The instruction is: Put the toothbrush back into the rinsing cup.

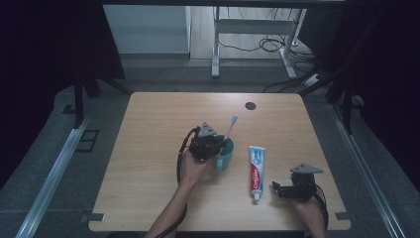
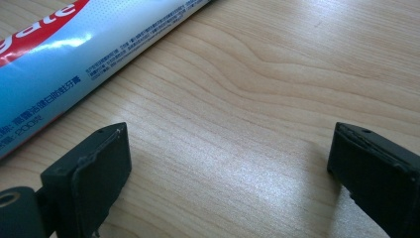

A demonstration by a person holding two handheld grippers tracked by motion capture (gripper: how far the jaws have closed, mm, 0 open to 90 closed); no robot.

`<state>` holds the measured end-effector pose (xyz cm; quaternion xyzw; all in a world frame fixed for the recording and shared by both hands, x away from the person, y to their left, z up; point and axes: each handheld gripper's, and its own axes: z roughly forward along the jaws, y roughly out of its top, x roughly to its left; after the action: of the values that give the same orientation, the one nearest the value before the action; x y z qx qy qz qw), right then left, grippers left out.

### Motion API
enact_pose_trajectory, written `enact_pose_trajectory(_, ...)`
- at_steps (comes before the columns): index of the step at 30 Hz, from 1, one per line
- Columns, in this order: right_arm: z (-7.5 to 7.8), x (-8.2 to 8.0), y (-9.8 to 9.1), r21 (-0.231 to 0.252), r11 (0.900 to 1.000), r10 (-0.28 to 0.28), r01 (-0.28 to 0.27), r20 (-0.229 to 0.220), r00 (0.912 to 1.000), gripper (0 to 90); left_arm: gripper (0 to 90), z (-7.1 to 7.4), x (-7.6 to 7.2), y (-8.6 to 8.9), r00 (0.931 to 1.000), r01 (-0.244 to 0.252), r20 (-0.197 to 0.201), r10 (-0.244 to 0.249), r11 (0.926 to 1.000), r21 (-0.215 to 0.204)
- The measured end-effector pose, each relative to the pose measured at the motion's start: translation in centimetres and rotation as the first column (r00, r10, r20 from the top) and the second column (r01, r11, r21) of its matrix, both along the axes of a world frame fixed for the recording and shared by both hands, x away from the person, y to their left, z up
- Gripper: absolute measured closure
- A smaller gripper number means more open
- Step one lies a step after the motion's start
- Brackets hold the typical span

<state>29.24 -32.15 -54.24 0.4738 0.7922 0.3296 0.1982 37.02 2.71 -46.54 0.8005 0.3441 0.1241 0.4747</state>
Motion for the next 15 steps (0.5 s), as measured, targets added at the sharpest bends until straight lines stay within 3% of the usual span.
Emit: enact_pose_trajectory(15,0.0,0.0,0.0,0.001,1.0,0.001,-0.001,-0.001,1.0,2.9,78.4,-1.4,0.2,-0.7,0.9994,0.006,-0.036,-0.003,0.998,0.063)
